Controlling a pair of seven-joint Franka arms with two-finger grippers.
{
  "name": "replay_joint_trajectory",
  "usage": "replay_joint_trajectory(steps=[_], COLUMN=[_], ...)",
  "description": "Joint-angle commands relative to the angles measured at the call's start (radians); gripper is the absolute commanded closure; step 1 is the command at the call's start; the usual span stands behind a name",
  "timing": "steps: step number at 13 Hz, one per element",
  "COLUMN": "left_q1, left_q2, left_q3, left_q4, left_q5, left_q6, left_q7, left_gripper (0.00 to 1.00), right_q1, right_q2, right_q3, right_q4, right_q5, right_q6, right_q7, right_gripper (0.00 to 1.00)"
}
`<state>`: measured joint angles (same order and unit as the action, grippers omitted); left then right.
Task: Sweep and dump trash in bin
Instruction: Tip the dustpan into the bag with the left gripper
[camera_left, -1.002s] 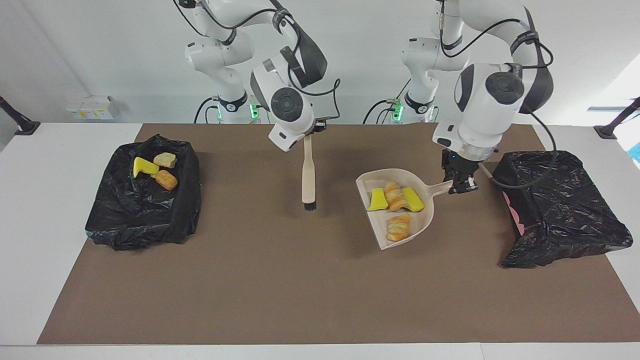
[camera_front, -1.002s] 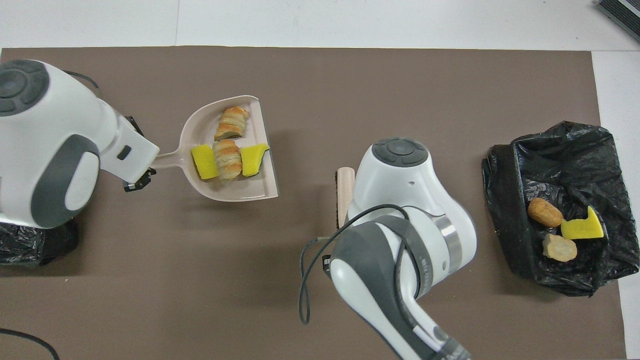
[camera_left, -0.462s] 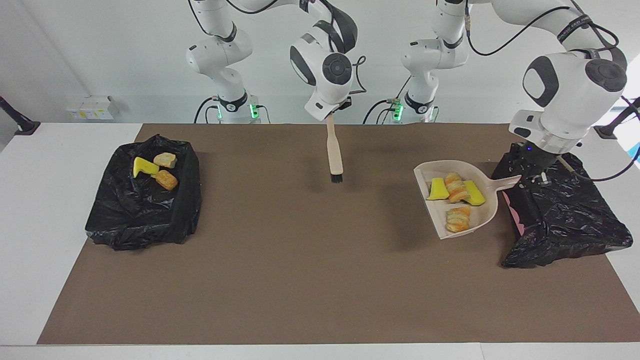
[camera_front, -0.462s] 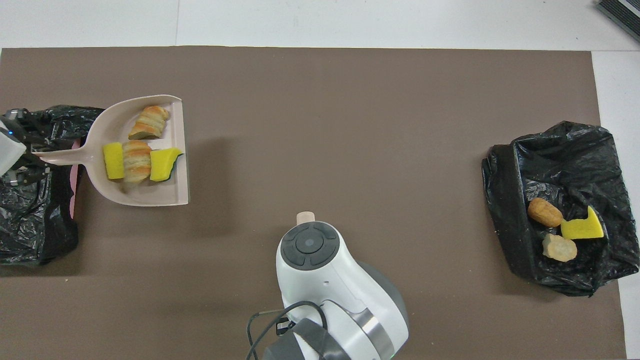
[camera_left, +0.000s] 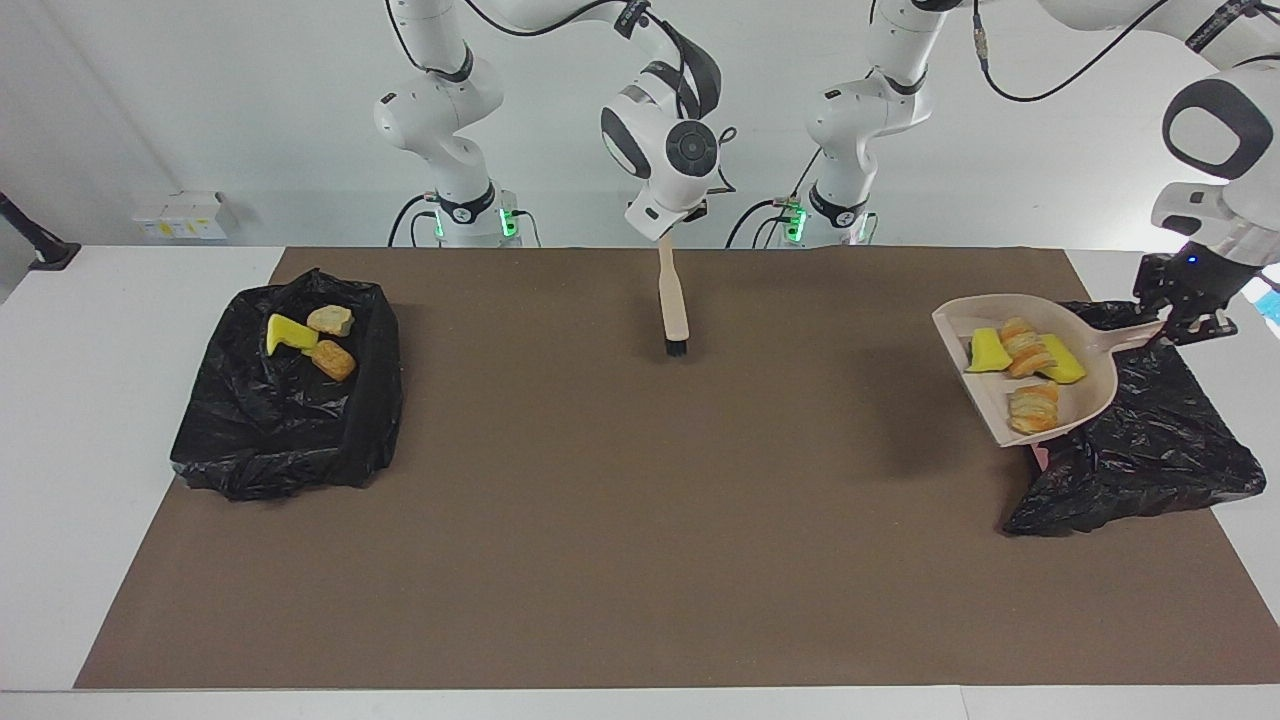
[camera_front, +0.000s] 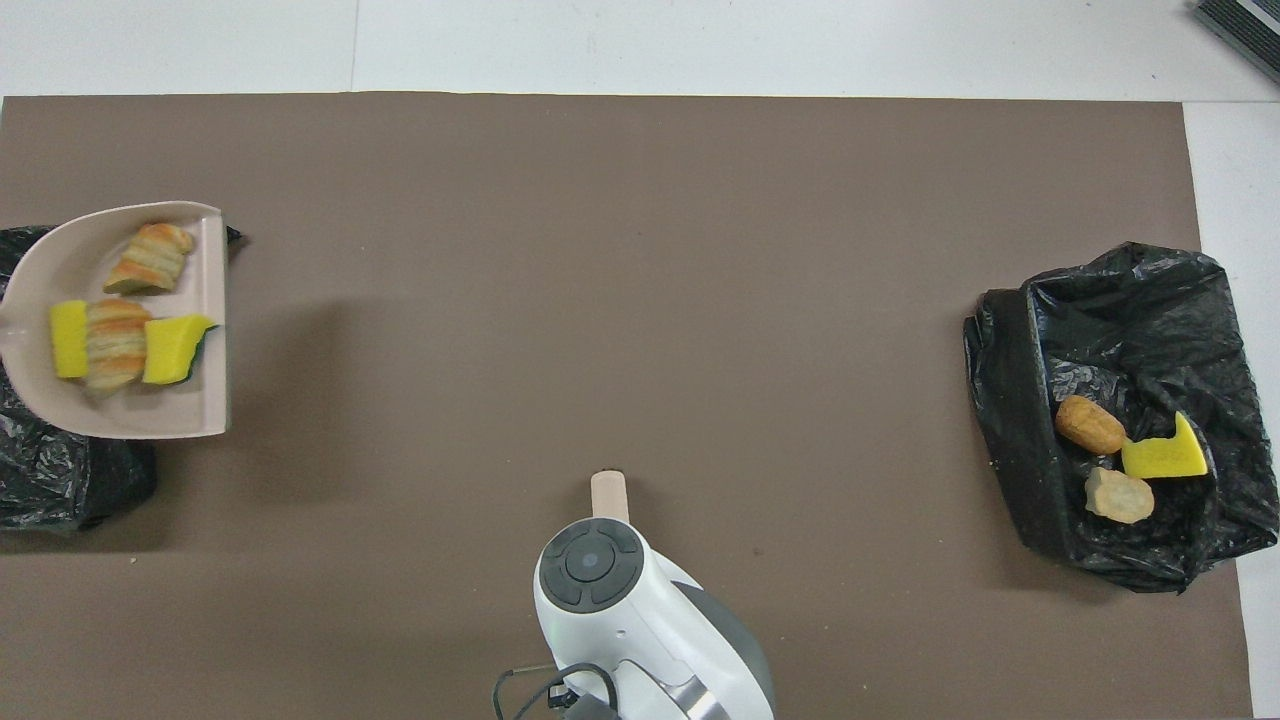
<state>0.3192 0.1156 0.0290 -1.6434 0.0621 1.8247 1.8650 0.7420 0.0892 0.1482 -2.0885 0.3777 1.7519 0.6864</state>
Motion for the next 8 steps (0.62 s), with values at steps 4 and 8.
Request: replay_joint_trajectory(steps=[4,8], left_q1=[0.092,0.095], left_q2=[0.015,0.029], left_q3=[-0.009,-0.006], left_q4=[0.114,0.122], left_q5=[0.128,0.304], left_q6=[-0.047,0.066], left_q7=[0.106,0.059], left_gripper=[1.00,1.00], right_q1=[0.045,0.036], right_q2=[-0.036,-0.026], right_q3=[-0.001,-0.002], right_q4=[-0.119,-0.114], right_q5=[0.053,0.081], right_q6=[0.152,0.143], right_q7=[0.035,0.031], right_gripper=[1.00,0.59])
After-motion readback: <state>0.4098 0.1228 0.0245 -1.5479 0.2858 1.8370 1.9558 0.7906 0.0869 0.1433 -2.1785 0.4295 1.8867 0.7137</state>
